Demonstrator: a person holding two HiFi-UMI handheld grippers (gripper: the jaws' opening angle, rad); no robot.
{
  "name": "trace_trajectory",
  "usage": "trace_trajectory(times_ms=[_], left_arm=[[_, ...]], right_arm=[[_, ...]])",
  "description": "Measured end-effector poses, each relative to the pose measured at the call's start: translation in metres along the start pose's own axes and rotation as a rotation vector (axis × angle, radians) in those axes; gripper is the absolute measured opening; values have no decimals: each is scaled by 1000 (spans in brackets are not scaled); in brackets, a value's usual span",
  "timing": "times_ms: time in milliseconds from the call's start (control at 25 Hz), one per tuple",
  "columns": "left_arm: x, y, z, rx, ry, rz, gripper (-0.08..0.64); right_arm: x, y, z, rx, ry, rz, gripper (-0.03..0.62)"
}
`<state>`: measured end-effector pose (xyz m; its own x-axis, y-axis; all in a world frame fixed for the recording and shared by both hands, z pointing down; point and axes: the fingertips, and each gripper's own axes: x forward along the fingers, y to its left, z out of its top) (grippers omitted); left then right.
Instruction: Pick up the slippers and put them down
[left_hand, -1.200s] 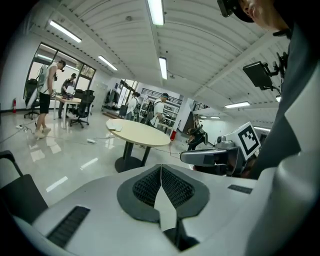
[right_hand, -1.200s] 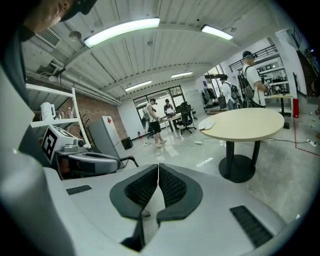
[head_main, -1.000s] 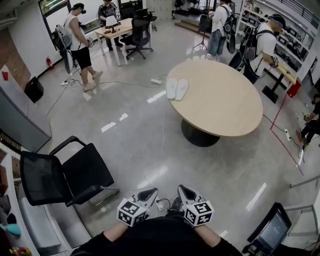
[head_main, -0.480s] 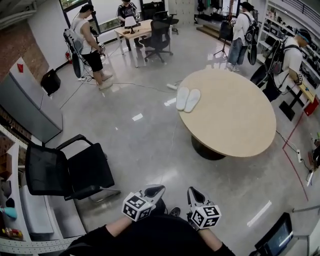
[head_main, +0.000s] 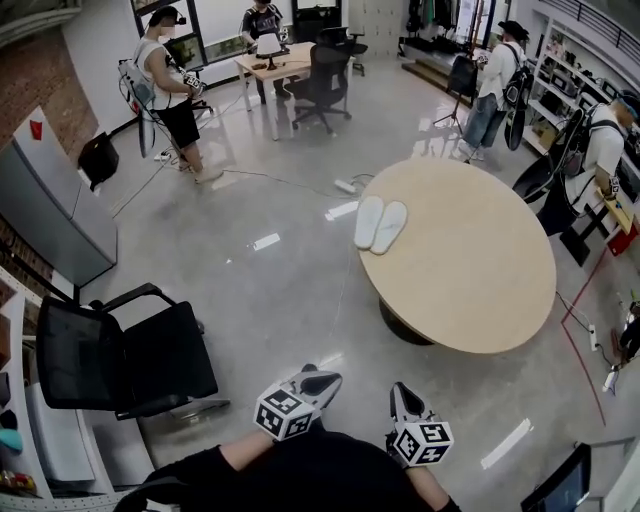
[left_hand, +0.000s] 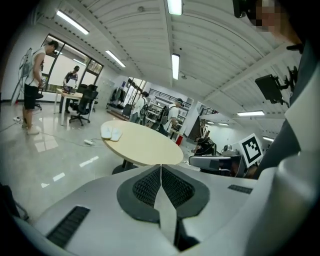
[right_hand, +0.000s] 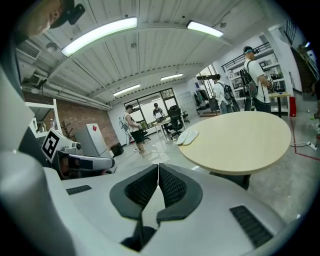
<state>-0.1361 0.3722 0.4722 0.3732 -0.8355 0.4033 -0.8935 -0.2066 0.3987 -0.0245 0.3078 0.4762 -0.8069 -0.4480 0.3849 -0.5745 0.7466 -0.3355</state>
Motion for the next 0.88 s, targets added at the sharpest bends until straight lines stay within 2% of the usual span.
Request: trace_trajectory(times_ms=[120, 240, 400, 560, 880], left_arm=[[20, 32, 23, 20, 7, -53, 25], [29, 79, 52, 6, -7, -85, 25], [51, 153, 92, -12, -23, -92, 25], [76, 210, 122, -15, -3, -95, 25], [103, 273, 146, -56, 13, -133, 26]], right_arm=[[33, -13, 17, -1, -3, -70, 17], [82, -6, 31, 10, 23, -84, 17], [155, -7, 67, -24, 32, -109, 17], [217, -13, 86, 7, 52, -140, 17], [284, -23, 109, 10, 84, -186, 17]])
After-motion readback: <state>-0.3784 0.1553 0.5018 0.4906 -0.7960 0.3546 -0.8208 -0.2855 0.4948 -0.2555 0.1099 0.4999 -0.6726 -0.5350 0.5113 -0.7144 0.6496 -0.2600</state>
